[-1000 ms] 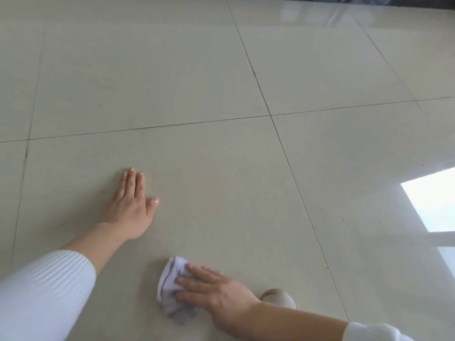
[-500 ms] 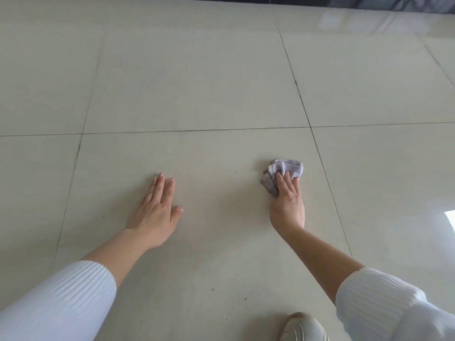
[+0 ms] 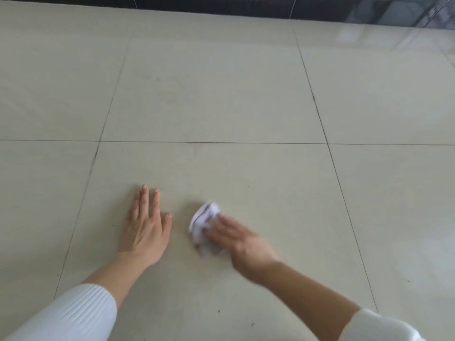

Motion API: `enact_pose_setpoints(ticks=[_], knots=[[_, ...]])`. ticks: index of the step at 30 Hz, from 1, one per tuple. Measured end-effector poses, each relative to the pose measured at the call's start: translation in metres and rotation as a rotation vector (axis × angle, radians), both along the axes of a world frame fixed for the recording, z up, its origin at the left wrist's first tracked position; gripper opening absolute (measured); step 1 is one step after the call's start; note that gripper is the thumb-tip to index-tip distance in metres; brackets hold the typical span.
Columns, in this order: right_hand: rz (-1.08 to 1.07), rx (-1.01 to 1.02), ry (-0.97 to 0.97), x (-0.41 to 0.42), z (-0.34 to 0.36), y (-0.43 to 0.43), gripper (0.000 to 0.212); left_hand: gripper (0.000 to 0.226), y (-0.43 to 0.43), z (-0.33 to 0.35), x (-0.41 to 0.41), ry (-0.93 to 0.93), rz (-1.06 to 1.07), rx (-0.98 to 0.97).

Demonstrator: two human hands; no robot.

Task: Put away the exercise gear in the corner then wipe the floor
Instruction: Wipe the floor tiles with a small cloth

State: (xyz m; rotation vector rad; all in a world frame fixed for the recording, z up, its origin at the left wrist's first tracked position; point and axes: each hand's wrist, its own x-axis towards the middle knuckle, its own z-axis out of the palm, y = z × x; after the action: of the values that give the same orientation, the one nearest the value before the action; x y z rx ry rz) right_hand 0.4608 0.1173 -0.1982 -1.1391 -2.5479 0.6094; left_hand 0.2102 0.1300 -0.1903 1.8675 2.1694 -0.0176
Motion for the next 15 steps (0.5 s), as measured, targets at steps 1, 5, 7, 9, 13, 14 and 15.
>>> enact_pose_setpoints(ticks=[1, 5, 7, 9, 13, 14, 15], knots=[[-0.114, 0.004, -0.014, 0.011, 0.002, 0.02, 0.064, 0.077, 0.0, -0.001, 0.0, 0.001, -0.002, -0.002], [-0.619, -0.104, -0.065, 0.059, 0.012, 0.084, 0.07, 0.078, -0.002, -0.003, -0.001, 0.027, -0.013, -0.001], [-0.908, -0.218, -0.111, 0.072, 0.02, 0.104, 0.074, 0.077, -0.002, -0.004, -0.002, 0.021, -0.012, 0.005], [-1.033, -0.261, -0.15, 0.066, 0.026, 0.113, 0.073, 0.076, -0.002, -0.006, -0.002, 0.012, -0.019, 0.008], [-0.775, -0.204, -0.064, 0.015, 0.017, 0.092, 0.074, 0.071, 0.0, -0.005, -0.001, 0.028, -0.02, 0.032], [-0.626, -0.131, -0.056, 0.001, 0.014, 0.079, 0.072, 0.068, 0.001, -0.005, 0.001, 0.039, -0.014, 0.042], [-0.476, -0.057, -0.048, -0.01, 0.011, 0.064, 0.068, 0.066, 0.004, -0.004, 0.002, 0.047, -0.004, 0.058]])
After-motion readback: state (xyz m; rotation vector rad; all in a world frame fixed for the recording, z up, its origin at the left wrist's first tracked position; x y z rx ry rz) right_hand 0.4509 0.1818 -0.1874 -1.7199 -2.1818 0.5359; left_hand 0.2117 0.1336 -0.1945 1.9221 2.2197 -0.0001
